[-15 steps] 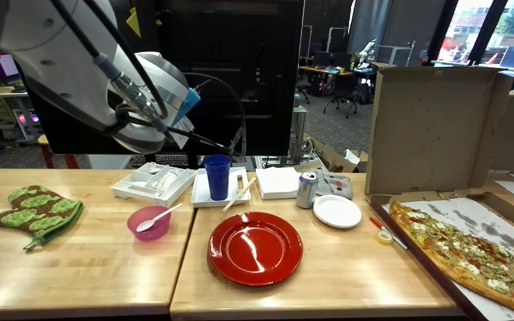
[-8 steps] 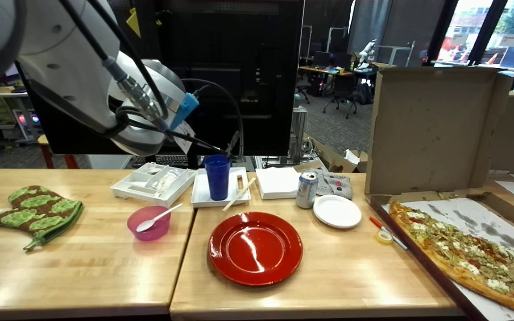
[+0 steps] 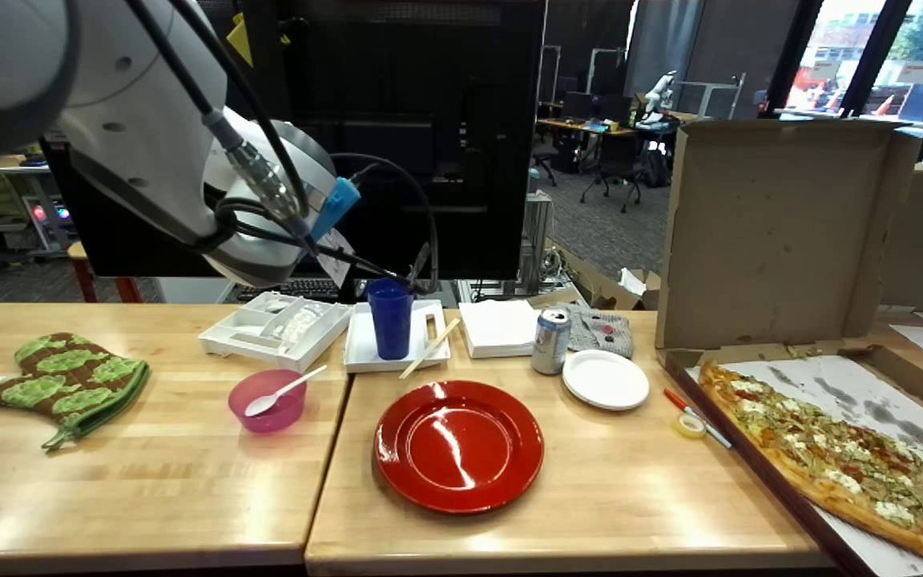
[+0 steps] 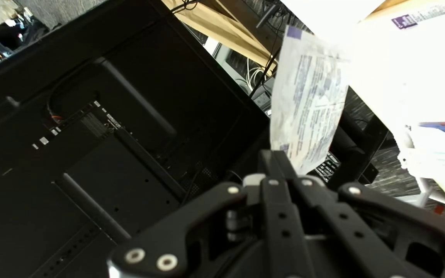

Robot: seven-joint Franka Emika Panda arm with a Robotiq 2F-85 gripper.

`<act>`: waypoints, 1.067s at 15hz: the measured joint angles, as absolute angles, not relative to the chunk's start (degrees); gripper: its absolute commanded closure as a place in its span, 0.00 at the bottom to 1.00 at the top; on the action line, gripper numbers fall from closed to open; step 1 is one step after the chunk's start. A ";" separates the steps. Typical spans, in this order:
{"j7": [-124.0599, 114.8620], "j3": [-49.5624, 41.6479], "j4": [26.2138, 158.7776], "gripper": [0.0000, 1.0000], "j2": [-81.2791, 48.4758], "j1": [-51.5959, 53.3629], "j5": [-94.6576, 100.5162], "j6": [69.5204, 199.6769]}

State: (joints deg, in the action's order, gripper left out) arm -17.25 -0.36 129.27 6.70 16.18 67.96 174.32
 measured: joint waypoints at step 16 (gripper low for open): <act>-14.14 0.47 144.00 1.00 15.95 19.35 71.57 184.57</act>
State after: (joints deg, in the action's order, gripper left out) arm -14.14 0.47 144.00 15.95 19.35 71.57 184.57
